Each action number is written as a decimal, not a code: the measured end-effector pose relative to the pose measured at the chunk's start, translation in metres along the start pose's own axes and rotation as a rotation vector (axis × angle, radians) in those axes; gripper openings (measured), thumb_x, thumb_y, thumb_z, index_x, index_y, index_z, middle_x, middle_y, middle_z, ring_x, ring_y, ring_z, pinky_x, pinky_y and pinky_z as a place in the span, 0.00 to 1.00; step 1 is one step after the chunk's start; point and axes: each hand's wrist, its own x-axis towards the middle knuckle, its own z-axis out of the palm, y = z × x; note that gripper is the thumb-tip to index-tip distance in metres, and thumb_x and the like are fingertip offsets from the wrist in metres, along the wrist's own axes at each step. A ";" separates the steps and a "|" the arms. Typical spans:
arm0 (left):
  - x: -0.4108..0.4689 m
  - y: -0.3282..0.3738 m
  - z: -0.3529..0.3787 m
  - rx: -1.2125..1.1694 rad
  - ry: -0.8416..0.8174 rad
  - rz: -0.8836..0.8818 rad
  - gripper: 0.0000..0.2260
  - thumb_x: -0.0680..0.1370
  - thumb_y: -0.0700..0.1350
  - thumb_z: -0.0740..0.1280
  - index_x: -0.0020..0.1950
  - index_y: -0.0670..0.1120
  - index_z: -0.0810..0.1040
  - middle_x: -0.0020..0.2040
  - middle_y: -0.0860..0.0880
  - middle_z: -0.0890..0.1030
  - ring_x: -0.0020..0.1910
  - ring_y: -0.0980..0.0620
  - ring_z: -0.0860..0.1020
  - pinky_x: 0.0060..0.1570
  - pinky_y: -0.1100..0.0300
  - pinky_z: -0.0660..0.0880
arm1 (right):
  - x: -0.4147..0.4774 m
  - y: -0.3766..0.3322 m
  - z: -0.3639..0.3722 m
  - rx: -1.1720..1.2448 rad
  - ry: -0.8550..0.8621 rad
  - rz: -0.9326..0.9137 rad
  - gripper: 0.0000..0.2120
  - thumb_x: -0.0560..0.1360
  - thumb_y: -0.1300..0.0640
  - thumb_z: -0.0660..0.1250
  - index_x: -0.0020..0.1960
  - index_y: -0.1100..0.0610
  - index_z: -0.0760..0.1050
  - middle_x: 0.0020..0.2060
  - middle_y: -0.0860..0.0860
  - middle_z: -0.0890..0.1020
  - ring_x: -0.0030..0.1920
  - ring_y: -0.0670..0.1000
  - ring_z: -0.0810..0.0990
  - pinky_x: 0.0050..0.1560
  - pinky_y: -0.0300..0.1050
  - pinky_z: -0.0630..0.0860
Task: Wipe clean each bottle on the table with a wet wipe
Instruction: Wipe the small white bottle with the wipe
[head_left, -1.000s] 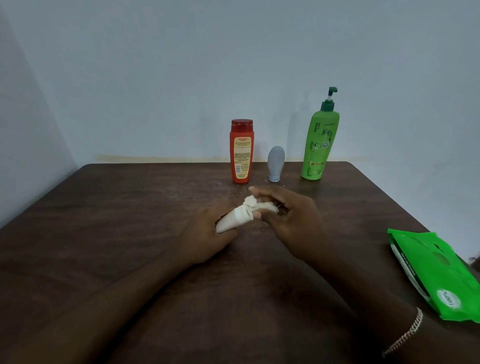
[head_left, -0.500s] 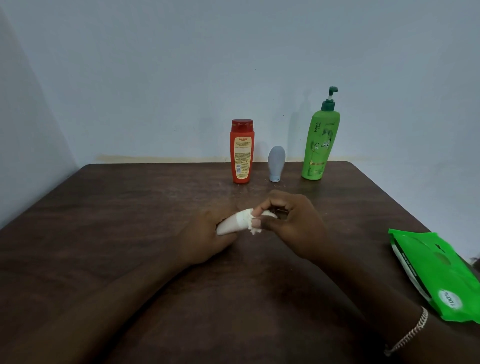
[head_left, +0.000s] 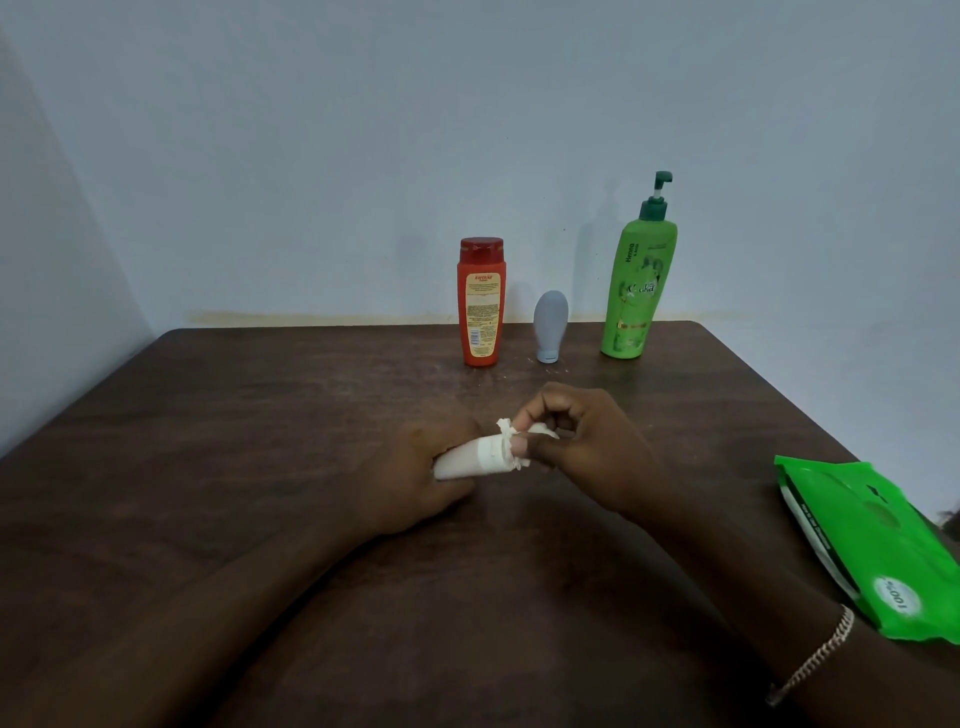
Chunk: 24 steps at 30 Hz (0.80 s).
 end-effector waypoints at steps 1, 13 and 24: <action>0.000 0.000 0.000 -0.020 0.008 -0.007 0.14 0.76 0.43 0.74 0.60 0.53 0.80 0.50 0.58 0.82 0.50 0.62 0.79 0.49 0.72 0.73 | 0.000 0.000 0.000 0.009 -0.004 -0.001 0.06 0.70 0.59 0.76 0.45 0.53 0.81 0.40 0.45 0.83 0.38 0.44 0.81 0.42 0.43 0.79; 0.008 0.013 -0.001 -0.090 0.133 -0.109 0.16 0.73 0.54 0.76 0.56 0.62 0.73 0.52 0.59 0.76 0.49 0.59 0.76 0.45 0.58 0.77 | 0.006 0.011 0.007 0.206 0.130 0.077 0.04 0.74 0.60 0.73 0.47 0.59 0.80 0.36 0.51 0.84 0.31 0.46 0.80 0.33 0.41 0.77; 0.012 0.003 -0.034 -0.199 0.273 -0.368 0.10 0.74 0.46 0.76 0.52 0.48 0.80 0.41 0.48 0.84 0.33 0.52 0.84 0.32 0.55 0.82 | 0.013 0.036 0.011 0.346 0.294 0.301 0.10 0.75 0.65 0.69 0.53 0.55 0.84 0.42 0.52 0.87 0.43 0.55 0.86 0.47 0.52 0.83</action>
